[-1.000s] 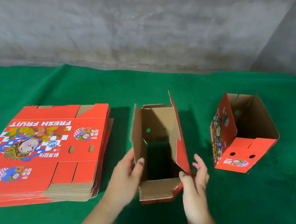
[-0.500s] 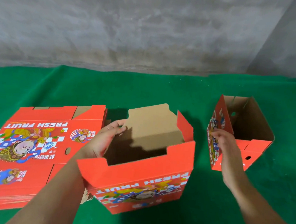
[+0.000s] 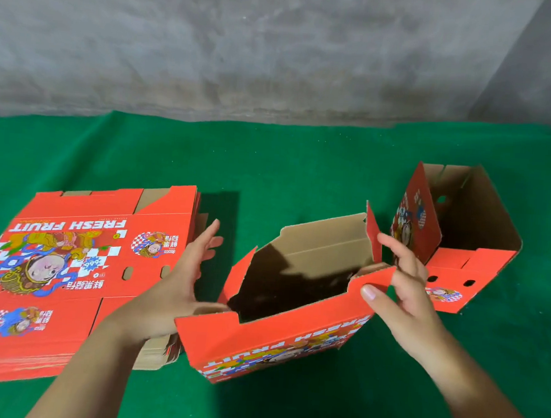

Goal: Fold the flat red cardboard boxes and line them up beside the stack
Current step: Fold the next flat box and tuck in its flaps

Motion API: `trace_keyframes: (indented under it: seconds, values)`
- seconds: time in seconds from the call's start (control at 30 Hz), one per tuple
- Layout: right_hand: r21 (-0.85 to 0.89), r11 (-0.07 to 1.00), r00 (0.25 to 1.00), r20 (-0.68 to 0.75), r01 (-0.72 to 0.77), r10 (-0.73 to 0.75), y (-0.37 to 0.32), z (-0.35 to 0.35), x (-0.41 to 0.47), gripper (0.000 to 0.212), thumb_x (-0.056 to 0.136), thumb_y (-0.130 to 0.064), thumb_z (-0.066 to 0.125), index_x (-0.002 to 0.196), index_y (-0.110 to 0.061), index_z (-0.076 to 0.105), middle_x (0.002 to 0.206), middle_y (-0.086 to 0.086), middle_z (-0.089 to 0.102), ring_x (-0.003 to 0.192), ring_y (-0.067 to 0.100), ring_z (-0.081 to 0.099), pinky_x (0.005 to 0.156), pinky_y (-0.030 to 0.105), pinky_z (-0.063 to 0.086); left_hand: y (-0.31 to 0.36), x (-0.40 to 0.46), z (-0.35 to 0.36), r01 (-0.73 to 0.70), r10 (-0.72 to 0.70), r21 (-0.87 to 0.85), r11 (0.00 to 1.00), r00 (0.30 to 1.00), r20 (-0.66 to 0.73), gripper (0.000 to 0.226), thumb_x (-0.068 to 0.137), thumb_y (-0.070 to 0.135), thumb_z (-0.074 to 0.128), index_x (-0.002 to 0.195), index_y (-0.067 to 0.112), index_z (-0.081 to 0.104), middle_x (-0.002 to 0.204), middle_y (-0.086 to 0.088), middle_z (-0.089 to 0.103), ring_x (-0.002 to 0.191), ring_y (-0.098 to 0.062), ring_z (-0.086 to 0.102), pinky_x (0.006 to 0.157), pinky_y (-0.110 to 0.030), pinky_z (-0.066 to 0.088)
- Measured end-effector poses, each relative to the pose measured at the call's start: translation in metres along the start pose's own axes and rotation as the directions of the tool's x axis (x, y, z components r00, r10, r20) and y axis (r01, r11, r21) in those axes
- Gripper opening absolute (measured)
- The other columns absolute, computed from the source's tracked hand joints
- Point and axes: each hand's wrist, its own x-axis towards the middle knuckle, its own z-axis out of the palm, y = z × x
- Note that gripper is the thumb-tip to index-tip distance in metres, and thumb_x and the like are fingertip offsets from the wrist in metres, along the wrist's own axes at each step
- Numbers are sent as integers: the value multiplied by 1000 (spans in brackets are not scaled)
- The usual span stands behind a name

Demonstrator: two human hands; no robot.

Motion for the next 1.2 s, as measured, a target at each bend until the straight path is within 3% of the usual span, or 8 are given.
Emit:
trace_keyframes:
  seconds: [0.1,0.2,0.37,0.47,0.6,0.7,0.9,1.2]
  values:
    - [-103,995,992,123,-6,19,4,3,-5,32,82,-63,52,108,-62,70,170,-17,5,156,12,-6,123,42,5,2,-18,8,34,-32,17,999,996,-88,45,102,46,62,144,30,55,141,3,58,130,-14,54,114,-36,38]
    - [-147,986,995,56,-78,87,5,8,-8,39,85,-68,40,115,-58,63,168,-15,11,154,7,-4,125,44,5,9,-26,10,-63,92,97,993,937,-336,24,101,25,62,120,36,72,99,12,74,86,-2,64,76,-19,52]
    - [-324,884,925,-287,-338,248,7,7,-5,73,89,-82,10,102,-45,72,157,10,39,150,19,8,122,58,9,-5,-19,35,-167,32,-138,976,742,-669,20,112,15,47,107,16,67,89,2,73,80,-14,59,68,-27,50]
    - [-393,843,905,-358,-368,229,4,10,-3,58,89,-81,33,72,-31,56,127,15,56,146,39,20,112,65,24,-8,-14,43,-222,-73,-318,922,706,-704,22,110,29,46,107,26,68,95,-2,70,90,-22,60,81,-39,45]
    - [-208,935,942,-241,-287,236,4,22,-2,37,88,-56,66,111,-29,54,117,5,58,126,34,46,99,46,45,-10,-15,46,-220,-77,-383,897,775,-627,64,92,70,64,139,29,56,139,-12,64,131,-47,57,112,-71,39]
    - [1,976,952,-218,-220,215,4,25,-4,98,90,-28,76,157,-46,7,164,-8,28,149,17,31,117,37,31,-9,-12,51,-219,20,-299,929,835,-550,58,94,33,73,145,37,45,140,-13,63,131,-52,57,106,-78,39]
    - [-88,996,970,-244,-10,-12,0,34,-12,120,93,-6,68,154,-47,-26,157,-34,27,111,44,61,85,47,51,-4,-11,44,-295,496,522,800,814,-302,65,92,2,60,154,15,48,163,1,41,153,-21,36,124,-50,31]
    - [-263,950,986,14,166,-168,10,25,-8,76,99,3,48,162,-31,25,166,-17,21,153,12,22,125,32,21,23,-2,41,-189,405,774,604,909,-94,52,90,63,60,139,49,53,134,6,31,132,-18,31,111,-26,26]
